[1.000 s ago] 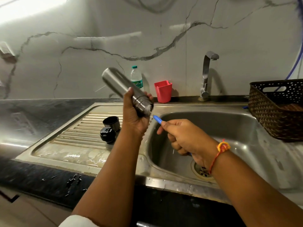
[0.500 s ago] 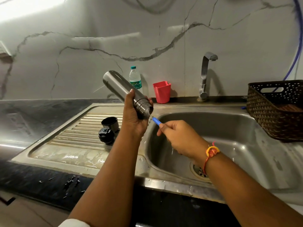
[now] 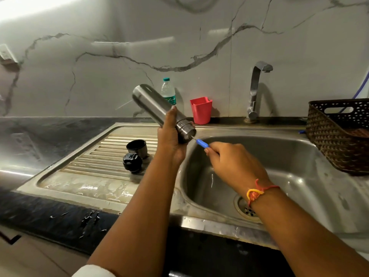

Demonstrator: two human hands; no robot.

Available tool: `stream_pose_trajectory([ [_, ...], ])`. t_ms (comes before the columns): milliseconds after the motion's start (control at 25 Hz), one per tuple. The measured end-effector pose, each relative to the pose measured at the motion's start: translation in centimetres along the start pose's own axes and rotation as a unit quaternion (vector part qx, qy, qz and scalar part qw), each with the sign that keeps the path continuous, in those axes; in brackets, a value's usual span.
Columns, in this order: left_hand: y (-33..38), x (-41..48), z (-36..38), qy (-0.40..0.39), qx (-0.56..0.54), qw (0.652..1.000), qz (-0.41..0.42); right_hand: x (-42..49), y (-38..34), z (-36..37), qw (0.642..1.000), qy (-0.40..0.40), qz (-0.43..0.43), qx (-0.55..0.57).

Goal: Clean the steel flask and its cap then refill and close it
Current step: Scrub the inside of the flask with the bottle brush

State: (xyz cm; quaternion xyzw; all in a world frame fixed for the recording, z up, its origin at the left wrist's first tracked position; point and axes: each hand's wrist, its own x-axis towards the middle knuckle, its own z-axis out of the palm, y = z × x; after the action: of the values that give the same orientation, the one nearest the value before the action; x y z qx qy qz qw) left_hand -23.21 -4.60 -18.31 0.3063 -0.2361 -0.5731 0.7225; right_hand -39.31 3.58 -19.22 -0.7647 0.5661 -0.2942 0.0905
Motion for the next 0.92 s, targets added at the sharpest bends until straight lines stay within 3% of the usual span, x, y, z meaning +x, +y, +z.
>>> stream_pose_trajectory([
  [120,1.2,1.3,-1.3,0.041,-0.053,0.998,0.006,-0.4,0.7,-1.0,0.996,-0.004,-0.020,-0.092],
  [240,-0.1,0.4,-0.7,0.053,0.008,0.998,0.016,-0.4,0.4,-0.6,0.993,-0.002,-0.016,-0.117],
  [320,-0.8,-0.2,0.3,0.013,0.027,0.999,0.010,0.1,0.6,-0.1,0.998,0.013,0.003,-0.060],
  [480,0.2,-1.1,1.0,-0.066,-0.012,0.997,-0.028,0.8,1.0,0.2,0.977,-0.010,0.063,0.204],
  [560,0.6,-1.2,0.5,-0.087,-0.039,0.995,-0.040,0.5,0.6,0.0,0.920,-0.059,0.107,0.374],
  [640,0.7,-1.0,0.1,-0.135,-0.072,0.986,-0.061,0.2,0.2,-0.7,0.836,-0.127,0.155,0.511],
  [760,0.2,-0.9,0.1,-0.189,-0.118,0.969,-0.105,-0.3,-0.3,-1.0,0.729,-0.228,0.200,0.613],
  [800,0.0,-0.9,0.2,-0.187,-0.125,0.968,-0.107,-0.4,-0.6,-0.9,0.711,-0.249,0.211,0.623],
  [840,-0.1,-0.9,0.3,-0.170,-0.124,0.972,-0.100,-0.5,-0.9,-0.8,0.714,-0.256,0.217,0.614],
  [880,0.0,-0.9,0.4,-0.144,-0.119,0.978,-0.089,-0.4,-1.0,-0.6,0.752,-0.242,0.209,0.576],
  [920,0.2,-0.8,0.3,-0.114,-0.113,0.984,-0.075,-0.3,-1.1,-0.5,0.820,-0.210,0.184,0.500],
])
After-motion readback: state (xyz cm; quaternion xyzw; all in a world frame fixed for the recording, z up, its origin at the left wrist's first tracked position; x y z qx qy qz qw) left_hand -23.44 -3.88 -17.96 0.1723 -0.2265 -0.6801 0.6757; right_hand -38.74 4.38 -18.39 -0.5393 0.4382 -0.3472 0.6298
